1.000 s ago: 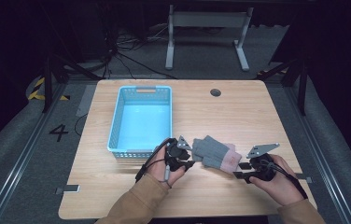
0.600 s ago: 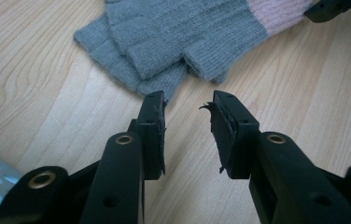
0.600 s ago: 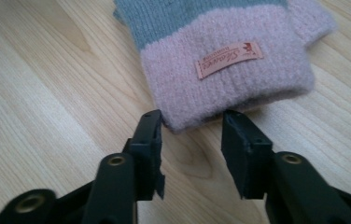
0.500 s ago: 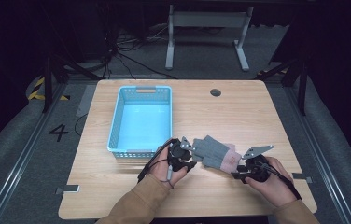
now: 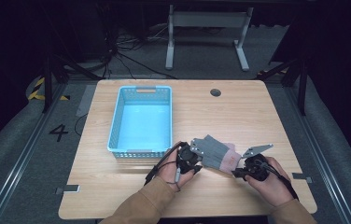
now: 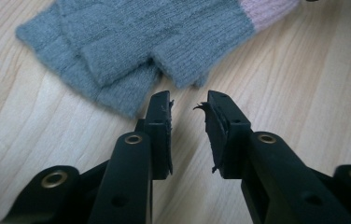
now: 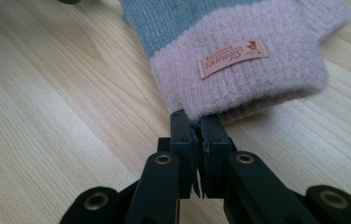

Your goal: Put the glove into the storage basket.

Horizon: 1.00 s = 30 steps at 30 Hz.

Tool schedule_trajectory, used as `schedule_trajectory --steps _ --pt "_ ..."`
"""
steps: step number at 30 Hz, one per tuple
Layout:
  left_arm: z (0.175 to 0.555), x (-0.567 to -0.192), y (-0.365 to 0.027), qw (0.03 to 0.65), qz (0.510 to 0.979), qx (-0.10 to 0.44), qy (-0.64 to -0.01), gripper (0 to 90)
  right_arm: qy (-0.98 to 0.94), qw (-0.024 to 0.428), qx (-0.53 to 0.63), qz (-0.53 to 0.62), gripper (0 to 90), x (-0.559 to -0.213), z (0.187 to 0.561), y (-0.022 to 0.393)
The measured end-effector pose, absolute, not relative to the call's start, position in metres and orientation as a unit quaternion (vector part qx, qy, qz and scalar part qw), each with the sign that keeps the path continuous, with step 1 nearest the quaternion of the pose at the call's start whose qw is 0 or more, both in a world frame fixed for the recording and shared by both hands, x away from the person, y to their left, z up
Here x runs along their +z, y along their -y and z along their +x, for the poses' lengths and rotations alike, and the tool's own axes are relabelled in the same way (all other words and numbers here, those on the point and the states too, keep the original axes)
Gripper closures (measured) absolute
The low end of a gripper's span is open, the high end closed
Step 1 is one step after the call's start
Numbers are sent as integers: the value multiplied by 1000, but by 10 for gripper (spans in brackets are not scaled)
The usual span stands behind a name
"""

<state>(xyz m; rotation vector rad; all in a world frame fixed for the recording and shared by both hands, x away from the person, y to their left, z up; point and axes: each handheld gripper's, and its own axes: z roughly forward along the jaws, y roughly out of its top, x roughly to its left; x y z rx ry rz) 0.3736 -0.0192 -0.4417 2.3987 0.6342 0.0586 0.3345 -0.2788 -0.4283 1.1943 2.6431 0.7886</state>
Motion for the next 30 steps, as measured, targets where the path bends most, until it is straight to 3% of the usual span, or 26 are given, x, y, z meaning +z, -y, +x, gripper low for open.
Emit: schedule_trajectory --steps 16,23,30 --pt "382 -450 34 312 915 14 -255 738 -881 69 263 387 862 -429 335 278" --pt "383 -449 34 305 918 24 -252 871 -883 73 261 383 863 -429 334 276" --pt "378 -440 34 317 916 45 -244 888 -884 100 261 375 877 -425 332 275"
